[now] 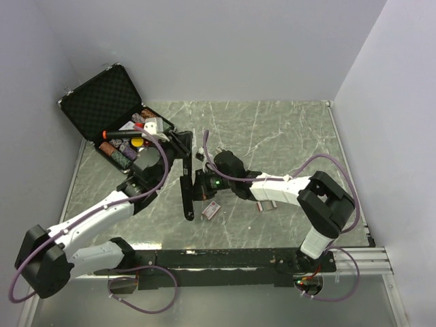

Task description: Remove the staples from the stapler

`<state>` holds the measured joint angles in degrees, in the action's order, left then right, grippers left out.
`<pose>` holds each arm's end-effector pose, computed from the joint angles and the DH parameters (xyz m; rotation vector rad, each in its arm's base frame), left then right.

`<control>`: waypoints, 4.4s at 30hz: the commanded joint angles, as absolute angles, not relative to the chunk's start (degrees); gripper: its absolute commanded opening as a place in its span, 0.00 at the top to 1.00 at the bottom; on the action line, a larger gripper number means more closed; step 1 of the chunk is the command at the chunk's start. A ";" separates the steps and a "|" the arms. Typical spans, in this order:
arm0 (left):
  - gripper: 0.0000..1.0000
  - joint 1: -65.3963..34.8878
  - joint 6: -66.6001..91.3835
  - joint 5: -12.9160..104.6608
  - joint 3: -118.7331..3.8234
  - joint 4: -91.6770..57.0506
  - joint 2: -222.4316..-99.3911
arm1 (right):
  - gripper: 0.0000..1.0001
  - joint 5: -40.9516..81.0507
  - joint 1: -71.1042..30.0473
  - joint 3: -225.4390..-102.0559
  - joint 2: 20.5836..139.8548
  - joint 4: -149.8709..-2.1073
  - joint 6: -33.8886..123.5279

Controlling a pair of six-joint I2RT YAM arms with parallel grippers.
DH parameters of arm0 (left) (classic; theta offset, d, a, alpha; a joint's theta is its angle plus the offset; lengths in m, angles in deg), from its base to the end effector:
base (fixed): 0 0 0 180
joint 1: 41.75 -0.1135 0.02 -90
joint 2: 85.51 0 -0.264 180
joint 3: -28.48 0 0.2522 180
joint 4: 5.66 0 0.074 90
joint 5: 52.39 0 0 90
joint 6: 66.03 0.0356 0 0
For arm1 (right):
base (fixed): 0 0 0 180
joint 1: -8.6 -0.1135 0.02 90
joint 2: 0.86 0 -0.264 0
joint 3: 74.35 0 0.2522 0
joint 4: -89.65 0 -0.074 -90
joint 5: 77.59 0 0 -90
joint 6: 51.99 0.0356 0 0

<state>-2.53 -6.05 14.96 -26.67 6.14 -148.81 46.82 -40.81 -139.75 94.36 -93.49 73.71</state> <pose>0.2083 -0.1523 0.3204 -0.2009 1.5363 -0.6678 0.2158 0.2828 0.2046 -0.7025 2.2059 1.4670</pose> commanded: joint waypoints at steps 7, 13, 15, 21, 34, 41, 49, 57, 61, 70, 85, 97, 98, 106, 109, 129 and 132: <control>0.99 -2.38 -5.03 13.71 -29.76 6.34 -140.79 | 1.00 36.87 -37.19 -143.57 84.75 -81.26 65.35; 0.99 -2.38 -4.16 12.92 -29.76 3.70 -138.24 | 1.00 22.88 -36.75 -144.80 79.39 -70.54 61.65; 0.99 -2.29 -3.72 12.30 -29.93 2.65 -137.37 | 1.00 20.86 -36.75 -145.50 77.98 -67.11 60.95; 0.99 -2.38 -3.27 12.12 -30.55 0.71 -134.38 | 1.00 23.39 -36.93 -144.28 73.32 -63.93 61.12; 0.99 -2.20 -3.89 11.51 -28.09 -2.98 -129.02 | 1.00 27.53 -39.92 -143.30 80.69 -70.51 65.25; 0.99 -2.20 -4.24 11.77 -28.35 -6.05 -126.55 | 1.00 29.46 -40.71 -145.86 88.42 -75.70 70.60; 0.99 -2.20 -5.82 14.84 -29.49 -11.24 -124.62 | 1.00 25.43 -40.71 -147.17 91.42 -79.22 74.39; 0.99 -2.20 -6.79 17.39 -30.11 -15.81 -122.16 | 1.00 22.69 -39.65 -149.55 93.36 -79.13 73.25; 0.99 -2.20 -6.88 18.36 -30.64 -17.74 -120.75 | 1.00 20.85 -39.57 -149.46 93.36 -79.84 72.63; 0.99 -2.29 -6.26 22.93 -31.52 -20.81 -120.49 | 1.00 16.45 -39.04 -149.99 91.60 -80.36 67.72; 0.99 -2.20 -6.18 26.89 -33.18 -21.26 -121.54 | 1.00 14.88 -38.95 -151.66 89.93 -81.43 65.08; 0.99 -2.20 -3.63 23.64 -35.47 -21.09 -121.98 | 1.00 17.84 -39.04 -139.72 79.74 -76.31 70.69; 0.99 -2.20 -3.80 23.46 -35.65 -20.56 -122.15 | 1.00 19.16 -39.04 -138.40 78.78 -77.97 71.57; 0.99 -2.20 -8.27 19.69 -35.91 -16.87 -121.98 | 1.00 24.71 -39.30 -132.15 77.18 -85.63 82.20; 0.99 -2.20 -10.03 18.37 -35.47 -16.34 -121.54 | 1.00 27.25 -39.39 -131.88 79.20 -89.84 88.43; 0.99 -2.29 -14.52 18.45 -34.33 -16.25 -118.82 | 1.00 17.42 -41.33 -137.24 86.59 -99.09 94.62; 0.99 -2.29 -14.96 19.24 -34.77 -18.36 -118.47 | 1.00 16.10 -40.45 -138.73 86.85 -98.65 91.19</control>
